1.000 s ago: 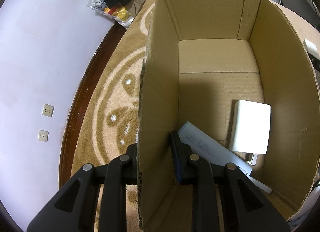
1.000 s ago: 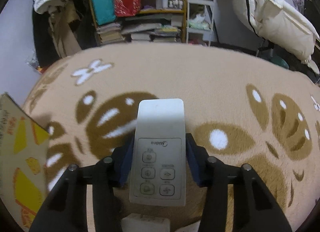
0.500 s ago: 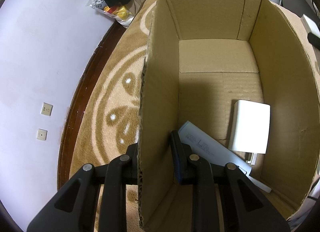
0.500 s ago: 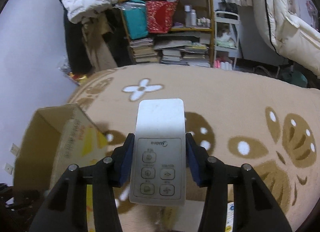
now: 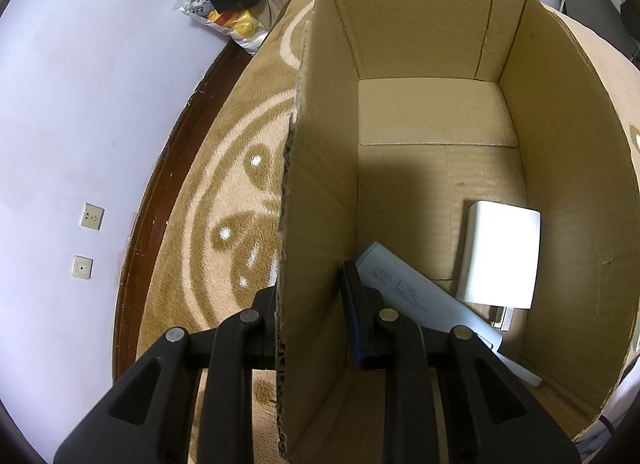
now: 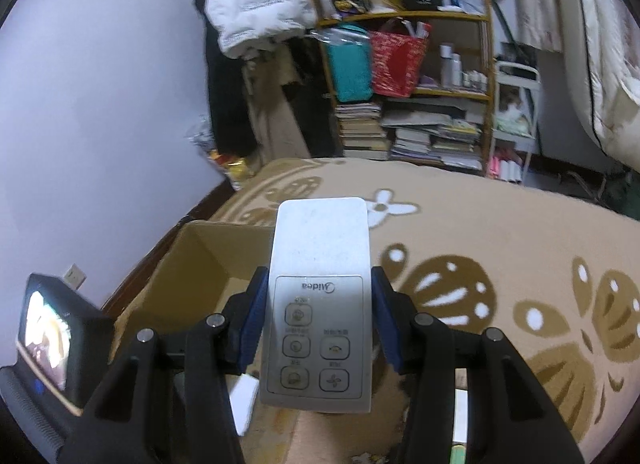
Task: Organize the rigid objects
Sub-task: 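Carry the white button remote with the right tool and drop it into the box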
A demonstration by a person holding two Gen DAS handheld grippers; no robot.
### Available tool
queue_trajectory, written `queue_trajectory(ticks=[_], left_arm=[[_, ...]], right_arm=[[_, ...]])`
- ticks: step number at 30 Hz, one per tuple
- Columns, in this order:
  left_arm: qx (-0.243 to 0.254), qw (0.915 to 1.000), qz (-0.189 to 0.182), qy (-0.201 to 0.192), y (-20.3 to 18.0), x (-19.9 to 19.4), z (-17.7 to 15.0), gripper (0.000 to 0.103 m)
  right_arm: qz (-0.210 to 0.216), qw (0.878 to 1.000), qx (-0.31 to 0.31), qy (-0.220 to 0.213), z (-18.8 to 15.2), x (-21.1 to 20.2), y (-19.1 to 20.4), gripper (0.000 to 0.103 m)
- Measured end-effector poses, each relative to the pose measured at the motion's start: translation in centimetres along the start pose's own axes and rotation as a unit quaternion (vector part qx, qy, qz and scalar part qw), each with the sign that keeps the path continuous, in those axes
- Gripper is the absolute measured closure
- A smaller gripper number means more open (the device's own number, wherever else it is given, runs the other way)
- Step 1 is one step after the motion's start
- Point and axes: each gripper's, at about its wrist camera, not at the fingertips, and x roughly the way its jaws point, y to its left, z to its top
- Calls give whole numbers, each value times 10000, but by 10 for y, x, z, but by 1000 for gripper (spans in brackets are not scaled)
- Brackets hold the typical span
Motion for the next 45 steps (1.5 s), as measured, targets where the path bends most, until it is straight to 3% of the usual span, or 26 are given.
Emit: queue_trajectory(ticks=[12, 30, 45], left_arm=[[-10, 10000, -14, 22, -2, 3, 0, 80], [-68, 9999, -75, 54, -2, 1, -1, 80], [-65, 9998, -111, 143, -3, 1, -5, 80]], right_arm=[[410, 9981, -380, 243, -17, 4, 31, 51], [461, 9966, -432, 531, -31, 14, 33, 51], [469, 9966, -466, 490, -33, 12, 35, 50]])
